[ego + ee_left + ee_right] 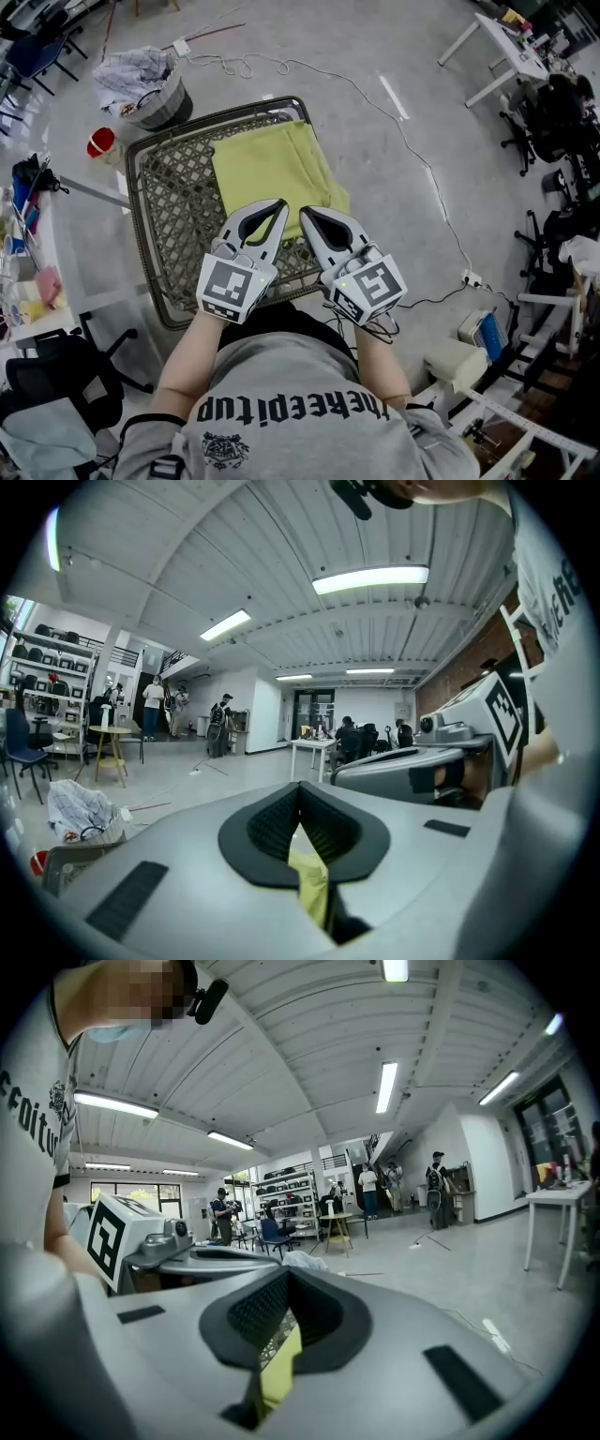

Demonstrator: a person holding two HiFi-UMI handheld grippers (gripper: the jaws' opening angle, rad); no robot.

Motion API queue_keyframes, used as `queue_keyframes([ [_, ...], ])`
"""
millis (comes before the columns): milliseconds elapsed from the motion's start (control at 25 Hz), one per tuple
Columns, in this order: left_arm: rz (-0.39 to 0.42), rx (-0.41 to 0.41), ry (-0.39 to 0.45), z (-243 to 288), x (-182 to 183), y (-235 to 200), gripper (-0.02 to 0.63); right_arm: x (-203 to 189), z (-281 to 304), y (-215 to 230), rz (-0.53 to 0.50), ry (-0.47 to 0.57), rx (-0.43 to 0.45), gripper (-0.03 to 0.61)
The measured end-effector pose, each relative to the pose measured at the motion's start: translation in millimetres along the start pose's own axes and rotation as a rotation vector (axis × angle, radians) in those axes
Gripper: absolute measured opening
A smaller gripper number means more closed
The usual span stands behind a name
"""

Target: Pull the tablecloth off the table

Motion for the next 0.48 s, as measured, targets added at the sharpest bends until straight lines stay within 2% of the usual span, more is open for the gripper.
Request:
queue_keyframes([
  [240,0.022,0.007,-0.004,-10,2,3,0.015,0,-3,-5,0.018,0.014,-0.001,0.011],
  [480,0.002,0.018,0.005,-16,4,1,0.015,0,0,-11,0.011,0.011,0.008,0.011],
])
Point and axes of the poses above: the fingertips, and each gripper's own axes: z forward along the fingers, y to its right, x out of its top, the point moved 5 cm from there along -z, backward along the fingers, and after that the axes turned 12 degrees about x, right-handed, at the moved point
